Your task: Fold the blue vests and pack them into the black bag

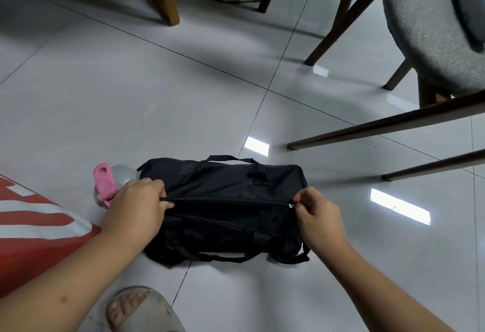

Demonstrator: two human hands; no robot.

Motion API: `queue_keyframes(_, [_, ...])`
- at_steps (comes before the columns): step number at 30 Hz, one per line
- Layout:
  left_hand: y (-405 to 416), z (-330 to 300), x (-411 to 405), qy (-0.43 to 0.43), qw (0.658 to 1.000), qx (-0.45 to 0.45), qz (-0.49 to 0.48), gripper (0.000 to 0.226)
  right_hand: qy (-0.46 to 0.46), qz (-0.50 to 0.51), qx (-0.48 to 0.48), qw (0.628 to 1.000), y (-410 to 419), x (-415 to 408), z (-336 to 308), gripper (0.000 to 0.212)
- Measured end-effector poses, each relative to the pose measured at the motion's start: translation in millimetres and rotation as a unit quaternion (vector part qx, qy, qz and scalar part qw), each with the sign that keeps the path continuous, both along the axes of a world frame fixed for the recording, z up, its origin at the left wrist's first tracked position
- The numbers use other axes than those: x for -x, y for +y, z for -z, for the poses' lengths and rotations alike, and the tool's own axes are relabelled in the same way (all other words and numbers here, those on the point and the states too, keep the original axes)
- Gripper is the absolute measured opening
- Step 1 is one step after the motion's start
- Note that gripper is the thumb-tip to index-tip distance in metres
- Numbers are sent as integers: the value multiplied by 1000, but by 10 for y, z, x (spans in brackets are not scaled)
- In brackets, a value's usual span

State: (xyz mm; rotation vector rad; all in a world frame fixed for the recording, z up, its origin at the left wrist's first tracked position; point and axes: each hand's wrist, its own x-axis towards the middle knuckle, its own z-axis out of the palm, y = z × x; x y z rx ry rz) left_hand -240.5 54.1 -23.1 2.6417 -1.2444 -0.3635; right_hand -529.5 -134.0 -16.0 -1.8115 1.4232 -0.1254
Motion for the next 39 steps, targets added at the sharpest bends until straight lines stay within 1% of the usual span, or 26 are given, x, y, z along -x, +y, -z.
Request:
queue_keyframes(5, [-3, 12, 3, -5, 1000, -1, -9, 31, 7, 34, -4, 999, -42, 106, 36, 23])
queue_keyframes(8, [9, 17, 18, -11, 1000, -1, -9, 33, -10, 81, -19, 996, -49, 208, 99, 23])
queue_keyframes(10, [13, 19, 33, -12, 1000, -3, -8, 36, -16, 95, -27, 995, -36, 267, 154, 24])
queue_keyframes(17, [9, 6, 68, -13, 1000, -25, 10, 42, -5, 108, -22, 994, -18, 268, 187, 23])
queue_keyframes(26, [23, 52, 57, -23, 1000, 0, 2, 40, -23, 130, -23, 991, -27, 228, 175, 23])
queue_keyframes(31, [60, 35, 69, -20, 1000, 0, 5, 36, -20, 127, -10, 992, -34, 252, 205, 22])
queue_keyframes(34, [69, 17, 86, -28, 1000, 0, -2, 29, -11, 113, 2, 994, -61, 262, 203, 21])
queue_keyframes(36, [81, -40, 130, -12, 1000, -8, 2, 20, -9, 103, 4, 995, -68, 263, 171, 20])
queue_keyframes(37, [87, -97, 134, 5, 1000, -25, 3, 20, -3, 97, 4, 995, -74, 257, 146, 20])
queue_keyframes(39, [120, -170, 117, 57, 997, -52, -2, 30, 6, 89, 11, 996, -107, 212, 82, 18])
